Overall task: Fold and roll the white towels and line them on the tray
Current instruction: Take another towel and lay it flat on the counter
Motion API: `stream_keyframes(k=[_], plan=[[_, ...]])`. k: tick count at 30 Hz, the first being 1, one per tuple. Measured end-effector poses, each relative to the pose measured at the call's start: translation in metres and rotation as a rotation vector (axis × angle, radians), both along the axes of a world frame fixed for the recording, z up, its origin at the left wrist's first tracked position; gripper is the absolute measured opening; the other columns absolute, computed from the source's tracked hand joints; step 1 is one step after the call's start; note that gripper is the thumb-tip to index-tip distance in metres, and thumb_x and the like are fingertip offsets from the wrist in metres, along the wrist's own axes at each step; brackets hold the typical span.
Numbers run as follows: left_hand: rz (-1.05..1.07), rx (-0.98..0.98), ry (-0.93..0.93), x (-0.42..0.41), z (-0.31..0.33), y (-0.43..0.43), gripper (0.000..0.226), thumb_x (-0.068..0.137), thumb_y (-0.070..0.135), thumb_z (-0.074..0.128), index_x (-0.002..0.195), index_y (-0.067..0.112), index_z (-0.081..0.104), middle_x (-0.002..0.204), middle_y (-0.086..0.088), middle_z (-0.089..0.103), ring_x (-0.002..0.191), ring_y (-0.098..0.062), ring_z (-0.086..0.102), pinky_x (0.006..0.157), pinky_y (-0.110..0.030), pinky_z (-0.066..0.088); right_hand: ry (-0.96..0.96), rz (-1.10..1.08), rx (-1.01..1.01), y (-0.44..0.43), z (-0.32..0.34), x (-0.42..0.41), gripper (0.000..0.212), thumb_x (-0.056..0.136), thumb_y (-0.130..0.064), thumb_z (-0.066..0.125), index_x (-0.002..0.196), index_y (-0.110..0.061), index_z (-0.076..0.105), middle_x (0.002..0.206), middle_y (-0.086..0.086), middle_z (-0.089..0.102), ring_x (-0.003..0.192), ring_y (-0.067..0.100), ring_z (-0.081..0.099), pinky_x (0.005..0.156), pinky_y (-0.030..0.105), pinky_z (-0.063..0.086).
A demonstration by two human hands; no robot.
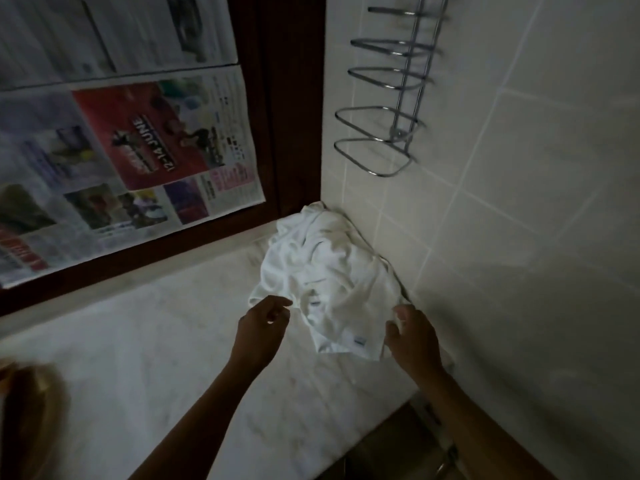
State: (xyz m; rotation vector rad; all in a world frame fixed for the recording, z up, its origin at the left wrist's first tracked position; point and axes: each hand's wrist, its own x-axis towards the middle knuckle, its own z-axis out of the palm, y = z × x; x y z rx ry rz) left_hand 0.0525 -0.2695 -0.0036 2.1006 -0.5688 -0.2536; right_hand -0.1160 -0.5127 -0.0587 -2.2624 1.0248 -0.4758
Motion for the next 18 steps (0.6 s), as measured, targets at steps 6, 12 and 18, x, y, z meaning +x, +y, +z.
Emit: stream_keyframes(k=[6,12,18], plan=[[-0.053,-0.022,-0.038,0.069,0.0,-0.085,0.015,0.095,0.019,0.066,0.107,0.027,0.071,0.095,0.011,0.071,0.084,0.006,0.065,0.073,-0.007,0.047,0.146,-0.15,0.064,-0.043,-0.025,0.056,0.076,0.092,-0.048,0.068,0.146,0.0,0.044,0.137,0.022,0.056,0.126,0.038,0.055,0.105,0.044,0.046],[-0.06,0.038,-0.138,0.132,-0.012,-0.162,0.032,0.095,0.034,0.068,0.123,0.019,0.063,0.115,-0.004,0.063,0.107,-0.022,0.061,0.091,-0.032,0.046,0.149,-0.407,0.072,-0.061,-0.044,0.099,0.061,0.094,-0.045,0.067,0.128,0.003,0.055,0.125,0.026,0.061,0.116,0.043,0.059,0.09,0.046,0.05],[-0.2,0.154,-0.252,0.163,-0.016,-0.216,0.048,0.093,0.043,0.066,0.133,0.019,0.057,0.127,-0.009,0.058,0.119,-0.029,0.054,0.099,-0.048,0.046,0.07,-0.349,-0.217,-0.07,-0.043,0.101,0.027,0.087,-0.023,0.077,0.102,-0.001,0.072,0.095,0.018,0.072,0.091,0.038,0.069,0.081,0.045,0.056]])
